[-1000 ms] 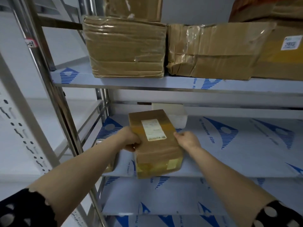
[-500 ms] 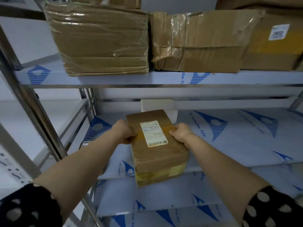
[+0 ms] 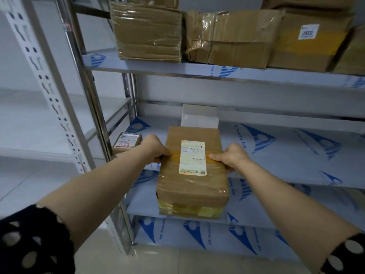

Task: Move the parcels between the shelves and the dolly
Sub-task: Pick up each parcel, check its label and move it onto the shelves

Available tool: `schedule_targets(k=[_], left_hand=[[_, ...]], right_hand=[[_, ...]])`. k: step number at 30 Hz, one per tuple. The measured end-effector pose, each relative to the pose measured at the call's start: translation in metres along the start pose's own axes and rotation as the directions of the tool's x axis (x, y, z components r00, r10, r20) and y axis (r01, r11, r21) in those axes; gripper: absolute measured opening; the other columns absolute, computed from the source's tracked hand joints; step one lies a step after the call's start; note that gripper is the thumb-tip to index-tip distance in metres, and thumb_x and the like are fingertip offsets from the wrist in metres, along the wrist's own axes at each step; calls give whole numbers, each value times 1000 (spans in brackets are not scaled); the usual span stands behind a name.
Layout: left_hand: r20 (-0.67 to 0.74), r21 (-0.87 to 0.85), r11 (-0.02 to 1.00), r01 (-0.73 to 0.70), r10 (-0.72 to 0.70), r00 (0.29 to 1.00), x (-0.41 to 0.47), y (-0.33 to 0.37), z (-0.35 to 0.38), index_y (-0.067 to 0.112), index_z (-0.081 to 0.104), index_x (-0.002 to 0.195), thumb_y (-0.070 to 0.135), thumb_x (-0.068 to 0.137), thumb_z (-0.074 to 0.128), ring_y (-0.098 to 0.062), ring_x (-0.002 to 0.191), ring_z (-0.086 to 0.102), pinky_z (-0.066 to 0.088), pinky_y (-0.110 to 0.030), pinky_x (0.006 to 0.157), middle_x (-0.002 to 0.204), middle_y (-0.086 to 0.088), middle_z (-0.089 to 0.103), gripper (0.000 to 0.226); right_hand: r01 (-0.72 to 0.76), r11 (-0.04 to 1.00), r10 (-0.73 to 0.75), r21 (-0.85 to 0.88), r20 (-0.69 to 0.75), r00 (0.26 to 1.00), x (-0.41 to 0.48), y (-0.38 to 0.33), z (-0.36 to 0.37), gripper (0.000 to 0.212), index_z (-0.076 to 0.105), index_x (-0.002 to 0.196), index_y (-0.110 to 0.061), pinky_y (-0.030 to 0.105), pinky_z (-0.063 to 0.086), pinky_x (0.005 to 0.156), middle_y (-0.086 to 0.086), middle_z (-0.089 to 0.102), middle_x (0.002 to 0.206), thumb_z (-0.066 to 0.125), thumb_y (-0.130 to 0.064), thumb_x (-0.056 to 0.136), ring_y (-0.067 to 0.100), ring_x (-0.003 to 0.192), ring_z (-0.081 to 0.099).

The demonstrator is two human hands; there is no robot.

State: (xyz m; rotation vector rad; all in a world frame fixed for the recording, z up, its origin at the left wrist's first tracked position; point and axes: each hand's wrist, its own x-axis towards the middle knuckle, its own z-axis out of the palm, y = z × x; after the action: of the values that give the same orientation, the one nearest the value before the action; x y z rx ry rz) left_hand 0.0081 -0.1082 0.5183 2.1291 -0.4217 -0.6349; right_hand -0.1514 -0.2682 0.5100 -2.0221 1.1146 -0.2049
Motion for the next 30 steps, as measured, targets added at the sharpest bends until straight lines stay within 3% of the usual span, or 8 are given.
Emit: schedule_targets(k=[4, 8, 11, 14, 16, 18, 24, 30], left_hand=[[-38, -37, 996, 83, -85, 996, -61, -38, -7, 5, 41, 131, 8, 79, 76, -29, 92, 62, 57, -38, 77, 108, -16, 58, 63], [-115, -157, 962, 223, -242, 963, -112, -96, -39, 4, 51, 116, 9, 80, 75, -26, 85, 65, 57, -36, 68, 101, -16, 64, 43], [-166, -249, 922, 296, -341, 925, -148, -143, -74, 1, 53, 97, 7, 83, 72, -24, 66, 62, 56, -36, 61, 80, -14, 62, 24], [-205, -352, 872, 340, -426, 881, -174, -180, -106, 3, 52, 79, 1, 80, 73, -25, 65, 60, 57, -37, 71, 74, -14, 60, 22], [-232, -430, 836, 341, -467, 853, -195, -210, -134, 2, 56, 85, 1, 74, 78, -27, 81, 66, 57, -40, 81, 89, -15, 66, 25], [-244, -491, 798, 350, -511, 824, -214, -244, -164, 3, 59, 101, 2, 66, 83, -28, 92, 67, 56, -42, 85, 103, -14, 68, 43], [-319, -602, 716, 353, -621, 716, -285, -342, -255, 12, 56, 126, 0, 72, 78, -29, 108, 58, 49, -43, 96, 115, -11, 62, 59], [-446, -699, 667, 258, -689, 572, -353, -448, -344, 11, 54, 130, -6, 77, 72, -23, 103, 59, 50, -34, 95, 114, -9, 63, 58]], right_hand=[[51, 997, -48, -51, 76, 996, -48, 6, 12, 37, 52, 73, -9, 24, 45, 41, 6, 62, 68, 80, -33, 75, 17, 53, 59], [143, 986, -120, -88, 221, 968, -89, -13, 52, 37, 52, 75, -7, 26, 50, 42, 6, 62, 68, 81, -30, 75, 18, 53, 61], [222, 969, -177, -106, 328, 928, -119, -35, 101, 33, 54, 76, -8, 26, 50, 41, 7, 64, 68, 80, -29, 76, 18, 50, 63], [262, 959, -199, -107, 404, 893, -141, -58, 145, 31, 55, 86, -7, 27, 53, 44, 9, 66, 76, 78, -28, 79, 19, 57, 66], [299, 946, -211, -126, 461, 862, -162, -77, 182, 30, 57, 89, -7, 33, 57, 51, 10, 68, 80, 77, -27, 79, 22, 66, 68], [339, 932, -234, -129, 500, 834, -184, -97, 222, 29, 59, 92, -6, 34, 58, 55, 11, 68, 82, 77, -26, 79, 23, 69, 69], [441, 894, -304, -76, 619, 724, -259, -167, 356, 22, 62, 87, -6, 40, 60, 67, 12, 69, 84, 76, -21, 79, 26, 72, 69], [542, 840, -393, 16, 707, 588, -355, -233, 481, 12, 66, 80, -12, 42, 58, 79, 7, 71, 86, 74, -20, 79, 24, 77, 70]])
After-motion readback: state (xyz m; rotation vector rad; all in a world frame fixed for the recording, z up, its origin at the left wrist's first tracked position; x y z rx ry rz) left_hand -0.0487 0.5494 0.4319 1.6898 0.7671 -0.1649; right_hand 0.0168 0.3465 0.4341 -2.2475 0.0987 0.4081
